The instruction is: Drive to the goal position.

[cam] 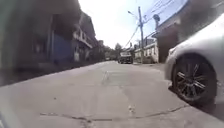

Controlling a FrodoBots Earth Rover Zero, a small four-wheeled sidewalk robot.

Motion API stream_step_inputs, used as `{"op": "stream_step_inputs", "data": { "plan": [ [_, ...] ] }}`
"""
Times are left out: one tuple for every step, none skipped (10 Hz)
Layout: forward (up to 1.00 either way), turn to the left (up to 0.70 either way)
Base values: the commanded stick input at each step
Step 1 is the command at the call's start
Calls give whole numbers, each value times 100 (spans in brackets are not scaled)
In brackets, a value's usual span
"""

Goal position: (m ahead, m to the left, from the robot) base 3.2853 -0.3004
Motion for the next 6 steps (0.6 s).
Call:
{"op": "stream_step_inputs", "data": {
  "plan": [
    [83, -33],
    [83, -28],
    [84, -15],
    [85, -2],
    [85, 0],
    [85, 0]
  ]
}}
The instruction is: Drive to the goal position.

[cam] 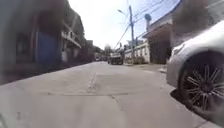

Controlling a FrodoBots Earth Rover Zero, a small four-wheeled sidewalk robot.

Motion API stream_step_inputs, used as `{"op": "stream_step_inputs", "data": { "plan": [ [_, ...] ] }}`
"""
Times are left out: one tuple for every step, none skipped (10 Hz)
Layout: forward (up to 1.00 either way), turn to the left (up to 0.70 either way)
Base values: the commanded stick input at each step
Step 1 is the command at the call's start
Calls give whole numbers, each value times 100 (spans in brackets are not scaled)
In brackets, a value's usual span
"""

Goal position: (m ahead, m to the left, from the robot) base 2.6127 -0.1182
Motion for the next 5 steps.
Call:
{"op": "stream_step_inputs", "data": {
  "plan": [
    [85, 0],
    [85, 0],
    [85, 0],
    [85, 0],
    [85, 0]
  ]
}}
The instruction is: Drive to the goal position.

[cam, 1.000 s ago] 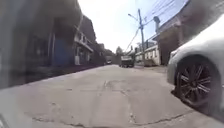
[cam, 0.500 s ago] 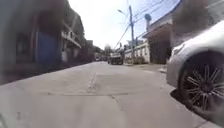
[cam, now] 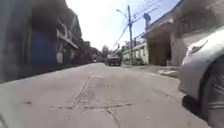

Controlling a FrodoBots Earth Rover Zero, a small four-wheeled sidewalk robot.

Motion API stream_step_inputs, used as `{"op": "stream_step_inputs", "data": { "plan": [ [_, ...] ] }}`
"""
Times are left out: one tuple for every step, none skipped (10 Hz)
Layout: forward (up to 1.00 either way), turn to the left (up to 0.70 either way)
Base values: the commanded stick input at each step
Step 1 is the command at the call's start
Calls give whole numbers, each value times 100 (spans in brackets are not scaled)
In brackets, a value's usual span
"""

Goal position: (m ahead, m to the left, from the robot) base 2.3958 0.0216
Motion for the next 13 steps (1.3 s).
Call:
{"op": "stream_step_inputs", "data": {
  "plan": [
    [85, 0],
    [85, 0],
    [85, 0],
    [85, 0],
    [85, -2],
    [85, -10],
    [85, -26],
    [85, -34],
    [85, -34],
    [83, -33],
    [83, -33],
    [83, -33],
    [83, -33]
  ]
}}
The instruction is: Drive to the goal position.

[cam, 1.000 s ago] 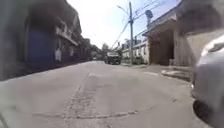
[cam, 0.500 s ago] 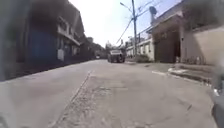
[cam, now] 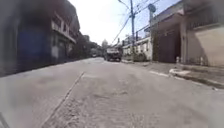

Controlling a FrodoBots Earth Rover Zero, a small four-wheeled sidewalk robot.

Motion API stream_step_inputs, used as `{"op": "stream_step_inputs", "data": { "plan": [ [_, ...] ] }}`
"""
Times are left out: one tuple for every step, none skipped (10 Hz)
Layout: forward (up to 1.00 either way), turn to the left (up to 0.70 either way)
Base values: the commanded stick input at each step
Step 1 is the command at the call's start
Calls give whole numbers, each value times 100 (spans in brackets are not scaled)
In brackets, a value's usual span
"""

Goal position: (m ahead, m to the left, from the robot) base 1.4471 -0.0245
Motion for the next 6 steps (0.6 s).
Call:
{"op": "stream_step_inputs", "data": {
  "plan": [
    [82, -33],
    [82, -33],
    [82, -33],
    [82, -33],
    [82, -33],
    [82, -33]
  ]
}}
